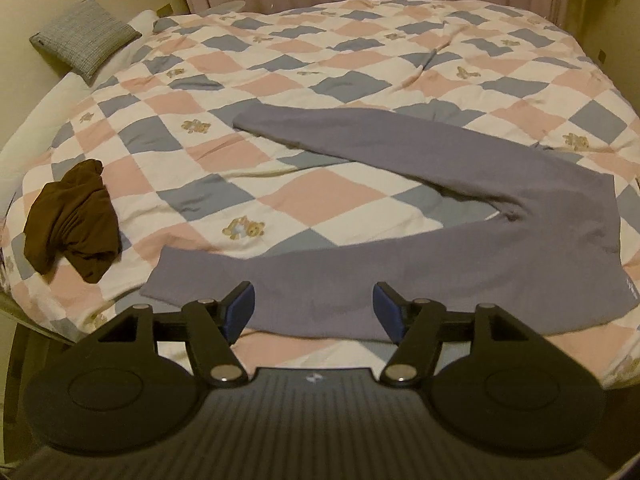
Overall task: Fold clothes
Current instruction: 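Open both grippers and lift them away from the flattened pants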
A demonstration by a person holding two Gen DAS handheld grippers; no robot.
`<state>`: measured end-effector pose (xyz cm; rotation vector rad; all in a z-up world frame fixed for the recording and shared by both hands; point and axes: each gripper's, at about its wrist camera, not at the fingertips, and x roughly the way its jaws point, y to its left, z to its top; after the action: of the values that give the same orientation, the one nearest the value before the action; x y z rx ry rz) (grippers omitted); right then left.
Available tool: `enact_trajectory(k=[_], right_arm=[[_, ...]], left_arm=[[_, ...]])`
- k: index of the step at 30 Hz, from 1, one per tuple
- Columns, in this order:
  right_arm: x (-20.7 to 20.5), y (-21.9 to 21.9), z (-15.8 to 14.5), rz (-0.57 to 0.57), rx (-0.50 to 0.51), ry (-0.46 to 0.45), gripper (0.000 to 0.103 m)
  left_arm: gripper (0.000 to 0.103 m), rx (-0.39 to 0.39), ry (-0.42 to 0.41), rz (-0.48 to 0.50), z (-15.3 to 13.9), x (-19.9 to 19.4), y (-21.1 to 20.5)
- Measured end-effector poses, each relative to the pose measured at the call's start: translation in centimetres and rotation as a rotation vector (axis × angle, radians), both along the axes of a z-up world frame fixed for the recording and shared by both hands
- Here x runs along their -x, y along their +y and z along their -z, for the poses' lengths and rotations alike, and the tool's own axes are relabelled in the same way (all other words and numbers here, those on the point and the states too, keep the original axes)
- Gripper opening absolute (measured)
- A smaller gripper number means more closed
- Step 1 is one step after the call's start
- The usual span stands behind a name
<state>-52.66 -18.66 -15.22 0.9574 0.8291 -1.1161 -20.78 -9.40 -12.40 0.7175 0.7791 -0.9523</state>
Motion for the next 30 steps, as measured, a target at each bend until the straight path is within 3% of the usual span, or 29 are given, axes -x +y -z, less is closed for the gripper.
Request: enact_trajectory(k=[11,21,30], right_arm=[[0.2,4.1,-0.9,0.105,0.015,0.046,0.098],[-6.5,9.5,-3.2,0.173,0.081,0.029,0.099],[-9.1,17.0,-4.1,0.268,0.098,0.035,0.1]], left_arm=[[0.069,0.008,-0.027,0.069,-1.2,-2.4,2.5],[0.072,0.05,-0.07,0.105,-4.3,-9.9,9.7],[0.075,0.027,-0.04,0.218,-3.7,-12.5,15.5]])
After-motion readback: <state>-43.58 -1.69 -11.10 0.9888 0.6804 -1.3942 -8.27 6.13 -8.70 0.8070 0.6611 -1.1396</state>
